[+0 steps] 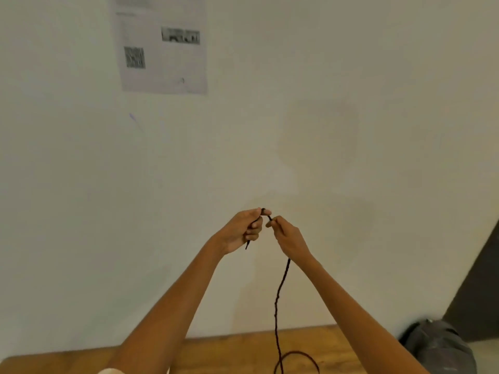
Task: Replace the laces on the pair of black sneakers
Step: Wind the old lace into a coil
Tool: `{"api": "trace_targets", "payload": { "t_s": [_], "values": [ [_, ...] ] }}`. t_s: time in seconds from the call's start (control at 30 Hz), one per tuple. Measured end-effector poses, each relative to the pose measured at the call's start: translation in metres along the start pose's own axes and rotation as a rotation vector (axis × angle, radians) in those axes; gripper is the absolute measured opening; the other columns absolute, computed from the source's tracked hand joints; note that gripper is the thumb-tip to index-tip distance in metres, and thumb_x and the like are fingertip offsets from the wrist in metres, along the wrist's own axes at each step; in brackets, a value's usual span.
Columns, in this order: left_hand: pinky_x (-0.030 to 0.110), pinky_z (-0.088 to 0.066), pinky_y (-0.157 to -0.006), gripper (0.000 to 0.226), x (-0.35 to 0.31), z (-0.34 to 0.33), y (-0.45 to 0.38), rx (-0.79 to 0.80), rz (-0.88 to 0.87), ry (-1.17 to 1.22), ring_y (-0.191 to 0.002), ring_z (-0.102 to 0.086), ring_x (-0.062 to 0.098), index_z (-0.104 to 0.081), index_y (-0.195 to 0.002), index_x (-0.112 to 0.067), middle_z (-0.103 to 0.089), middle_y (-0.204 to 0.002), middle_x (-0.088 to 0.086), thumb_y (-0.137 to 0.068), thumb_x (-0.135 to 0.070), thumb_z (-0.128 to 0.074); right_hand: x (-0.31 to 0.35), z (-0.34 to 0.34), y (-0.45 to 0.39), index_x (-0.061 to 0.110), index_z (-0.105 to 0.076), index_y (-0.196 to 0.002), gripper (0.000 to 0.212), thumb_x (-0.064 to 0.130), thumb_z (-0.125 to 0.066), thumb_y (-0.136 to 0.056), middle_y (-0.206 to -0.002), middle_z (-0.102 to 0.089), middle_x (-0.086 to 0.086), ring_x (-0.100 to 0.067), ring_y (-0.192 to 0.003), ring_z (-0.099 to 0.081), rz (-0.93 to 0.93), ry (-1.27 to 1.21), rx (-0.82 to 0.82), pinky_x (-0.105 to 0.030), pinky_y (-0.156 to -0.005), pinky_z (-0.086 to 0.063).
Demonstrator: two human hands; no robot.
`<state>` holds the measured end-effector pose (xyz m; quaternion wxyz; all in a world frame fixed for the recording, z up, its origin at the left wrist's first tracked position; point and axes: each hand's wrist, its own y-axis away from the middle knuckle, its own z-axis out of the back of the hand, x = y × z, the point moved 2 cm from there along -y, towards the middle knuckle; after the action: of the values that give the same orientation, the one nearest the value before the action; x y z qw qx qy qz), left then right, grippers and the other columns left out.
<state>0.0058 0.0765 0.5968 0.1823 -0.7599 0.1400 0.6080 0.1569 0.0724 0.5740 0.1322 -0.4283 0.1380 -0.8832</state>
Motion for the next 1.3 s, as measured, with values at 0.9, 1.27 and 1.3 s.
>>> {"api": "trace_targets", "payload": {
  "t_s": [0.9, 1.27, 1.3],
  "values": [
    [0.029, -0.056, -0.073, 0.032, -0.038, -0.067, -0.065, 0.056, -0.14, 0.011, -0.082, -0.071, 0.021, -0.06, -0.116, -0.004, -0.071, -0.104, 0.008, -0.101, -0.019, -0.035, -0.01, 0.101, -0.079, 0.007, -0.048, -0.07, 0.035, 0.028, -0.051, -0.097, -0.066, -0.051, -0.009, -0.022, -0.064, -0.048, 0.06, -0.113, 0.008, -0.027, -0.062, -0.034],
    [0.027, -0.053, -0.087, 0.034, -0.018, -0.046, -0.09, -0.196, -0.178, -0.031, -0.109, -0.063, 0.019, -0.055, -0.126, -0.004, -0.06, -0.128, 0.01, -0.101, -0.022, -0.041, -0.012, 0.088, -0.057, 0.018, -0.066, -0.1, 0.031, 0.038, -0.042, -0.1, -0.092, -0.066, -0.004, -0.019, -0.078, -0.056, 0.223, 0.226, 0.349, -0.031, -0.073, -0.042],
    [0.026, -0.052, -0.086, 0.036, -0.02, -0.047, -0.088, -0.177, -0.157, -0.097, -0.107, -0.063, 0.02, -0.055, -0.128, -0.004, -0.062, -0.124, 0.009, -0.1, -0.024, -0.042, -0.005, 0.096, -0.06, 0.018, -0.066, -0.095, 0.029, 0.038, -0.045, -0.099, -0.088, -0.066, -0.003, -0.02, -0.077, -0.057, 0.253, 0.208, 0.306, -0.032, -0.071, -0.043]
  ]
}}
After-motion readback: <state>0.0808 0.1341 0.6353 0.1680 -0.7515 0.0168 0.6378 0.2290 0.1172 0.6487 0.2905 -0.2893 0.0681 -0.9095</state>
